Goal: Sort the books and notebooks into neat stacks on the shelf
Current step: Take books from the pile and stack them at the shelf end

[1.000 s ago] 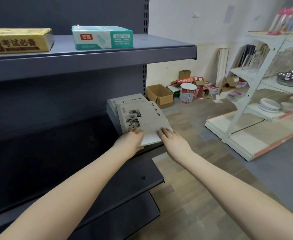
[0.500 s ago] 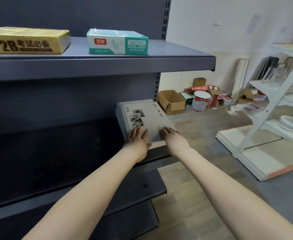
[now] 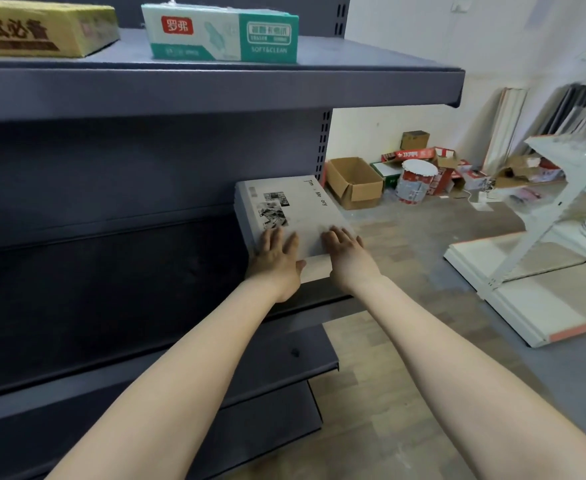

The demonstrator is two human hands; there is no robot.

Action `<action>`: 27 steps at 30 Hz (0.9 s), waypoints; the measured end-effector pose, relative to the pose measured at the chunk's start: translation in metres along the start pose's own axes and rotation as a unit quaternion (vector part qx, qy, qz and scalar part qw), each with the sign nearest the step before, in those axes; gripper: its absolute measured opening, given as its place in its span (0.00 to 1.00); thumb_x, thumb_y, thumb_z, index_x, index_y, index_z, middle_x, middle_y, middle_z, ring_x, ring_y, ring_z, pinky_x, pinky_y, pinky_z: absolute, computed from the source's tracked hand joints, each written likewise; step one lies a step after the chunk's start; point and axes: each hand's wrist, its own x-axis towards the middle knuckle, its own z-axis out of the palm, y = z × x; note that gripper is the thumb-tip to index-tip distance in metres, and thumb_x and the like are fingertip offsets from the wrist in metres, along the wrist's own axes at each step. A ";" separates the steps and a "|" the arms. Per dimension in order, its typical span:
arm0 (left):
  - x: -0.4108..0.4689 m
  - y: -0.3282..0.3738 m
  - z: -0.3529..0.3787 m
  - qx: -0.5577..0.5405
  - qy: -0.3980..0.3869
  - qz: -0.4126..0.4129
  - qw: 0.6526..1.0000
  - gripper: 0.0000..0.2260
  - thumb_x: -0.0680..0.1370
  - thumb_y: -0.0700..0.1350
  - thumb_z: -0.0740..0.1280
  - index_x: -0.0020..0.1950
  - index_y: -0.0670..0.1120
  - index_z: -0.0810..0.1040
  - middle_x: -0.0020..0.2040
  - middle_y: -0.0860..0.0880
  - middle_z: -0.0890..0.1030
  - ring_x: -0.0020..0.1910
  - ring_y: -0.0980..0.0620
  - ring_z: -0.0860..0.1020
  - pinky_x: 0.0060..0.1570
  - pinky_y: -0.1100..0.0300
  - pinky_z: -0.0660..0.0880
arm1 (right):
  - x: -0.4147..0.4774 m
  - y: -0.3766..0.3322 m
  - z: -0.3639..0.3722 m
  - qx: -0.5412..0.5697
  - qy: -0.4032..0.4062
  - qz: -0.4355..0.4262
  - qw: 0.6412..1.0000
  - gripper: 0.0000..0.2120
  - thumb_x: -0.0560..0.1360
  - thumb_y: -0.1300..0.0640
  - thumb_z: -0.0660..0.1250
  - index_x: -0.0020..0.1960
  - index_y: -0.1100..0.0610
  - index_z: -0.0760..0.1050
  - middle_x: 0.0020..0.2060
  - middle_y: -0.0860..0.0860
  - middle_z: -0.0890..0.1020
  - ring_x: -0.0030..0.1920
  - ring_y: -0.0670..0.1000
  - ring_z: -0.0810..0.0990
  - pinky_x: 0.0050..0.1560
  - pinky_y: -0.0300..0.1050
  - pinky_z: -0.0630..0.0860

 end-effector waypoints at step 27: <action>0.018 -0.008 0.003 -0.005 0.017 0.004 1.000 0.26 0.82 0.57 0.48 0.78 0.53 0.45 0.78 0.47 0.42 0.76 0.45 0.38 0.74 0.45 0.47 | 0.007 -0.003 0.003 -0.029 -0.060 0.052 0.996 0.36 0.72 0.62 0.63 0.75 0.53 0.50 0.76 0.49 0.51 0.71 0.72 0.52 0.73 0.62 0.54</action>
